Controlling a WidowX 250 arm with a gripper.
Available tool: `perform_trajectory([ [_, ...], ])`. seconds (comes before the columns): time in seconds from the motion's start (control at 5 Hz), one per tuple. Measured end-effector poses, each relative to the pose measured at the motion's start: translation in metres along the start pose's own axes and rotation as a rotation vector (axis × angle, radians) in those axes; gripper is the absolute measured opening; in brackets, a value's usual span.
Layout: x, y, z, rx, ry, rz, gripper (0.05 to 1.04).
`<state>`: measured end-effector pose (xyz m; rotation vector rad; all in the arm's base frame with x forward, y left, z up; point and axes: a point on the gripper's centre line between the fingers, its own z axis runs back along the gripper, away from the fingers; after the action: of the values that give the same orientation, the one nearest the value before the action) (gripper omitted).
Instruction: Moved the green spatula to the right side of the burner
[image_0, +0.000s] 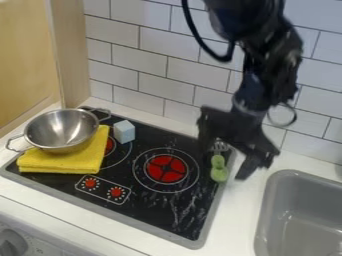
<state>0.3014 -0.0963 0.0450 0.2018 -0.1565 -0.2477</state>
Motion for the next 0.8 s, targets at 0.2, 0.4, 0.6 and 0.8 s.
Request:
perform_trajectory([
  [0.2,-0.002,0.018,0.028,0.020,-0.050,0.032,1.001],
  [0.4,-0.009,0.036,0.052,0.076,-0.103,0.062,1.001],
  [0.6,-0.009,0.036,0.052,0.078,-0.104,0.065,1.001],
  [0.8,-0.009,0.036,0.052,0.078,-0.104,0.065,1.001],
])
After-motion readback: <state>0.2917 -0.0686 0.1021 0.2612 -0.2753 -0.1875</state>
